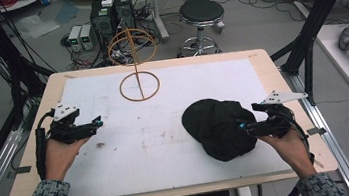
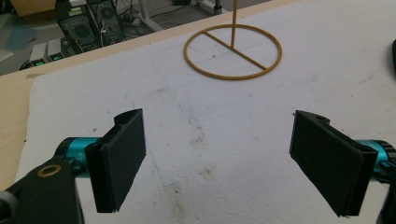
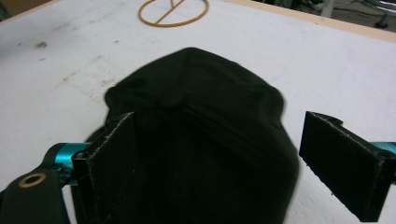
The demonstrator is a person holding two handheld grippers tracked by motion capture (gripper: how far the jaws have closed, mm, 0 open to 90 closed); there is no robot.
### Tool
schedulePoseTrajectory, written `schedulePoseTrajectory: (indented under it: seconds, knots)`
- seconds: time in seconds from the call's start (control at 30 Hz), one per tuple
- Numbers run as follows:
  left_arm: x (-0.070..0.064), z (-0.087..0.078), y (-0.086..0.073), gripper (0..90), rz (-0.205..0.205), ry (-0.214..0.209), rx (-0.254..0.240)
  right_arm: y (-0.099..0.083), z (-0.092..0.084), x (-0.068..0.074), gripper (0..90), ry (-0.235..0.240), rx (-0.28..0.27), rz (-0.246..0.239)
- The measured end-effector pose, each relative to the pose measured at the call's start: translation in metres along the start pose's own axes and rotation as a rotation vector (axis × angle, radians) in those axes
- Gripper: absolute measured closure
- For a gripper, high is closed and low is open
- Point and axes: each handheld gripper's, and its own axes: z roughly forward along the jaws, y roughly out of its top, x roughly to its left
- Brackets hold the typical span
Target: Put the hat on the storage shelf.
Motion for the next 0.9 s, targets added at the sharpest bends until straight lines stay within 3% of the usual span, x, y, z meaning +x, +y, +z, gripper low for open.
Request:
schedulePoseTrajectory:
  seconds: [0.1, 0.27, 0.37, 0.5, 0.67, 0.77, 0.8, 0.9]
  knots:
    - [0.0, 0.0, 0.0, 19.1, -0.003, 0.0, -0.001, 0.002, 0.009, 0.007, 11.9, -0.003, 0.012, -0.019]
    - [0.002, -0.001, -0.001, 19.4, -0.005, 0.003, 0.006, -0.002, 0.022, 0.005, 11.9, 0.007, 0.032, 0.003]
    - [0.003, -0.001, -0.002, 19.6, -0.016, 0.01, 0.005, -0.003, 0.026, 0.005, 27.3, 0.014, 0.061, -0.015]
    - [0.003, 0.001, -0.002, 19.7, -0.014, 0.006, 0.011, -0.003, 0.03, 0.008, 34.3, 0.006, 0.085, -0.042]
    - [0.003, 0.003, -0.002, 20.0, -0.015, 0.007, 0.015, -0.001, 0.031, 0.009, 50.6, -0.001, 0.101, -0.069]
    - [0.003, 0.003, -0.003, 20.1, -0.021, 0.008, 0.015, -0.001, 0.03, 0.008, 58.0, 0.0, 0.101, -0.078]
    - [0.004, 0.002, -0.003, 20.1, -0.019, 0.009, 0.016, -0.001, 0.028, 0.007, 64.9, -0.001, 0.088, -0.077]
    - [0.005, 0.001, -0.004, 20.2, -0.024, 0.012, 0.014, 0.0, 0.026, 0.004, 71.6, 0.008, 0.061, -0.072]
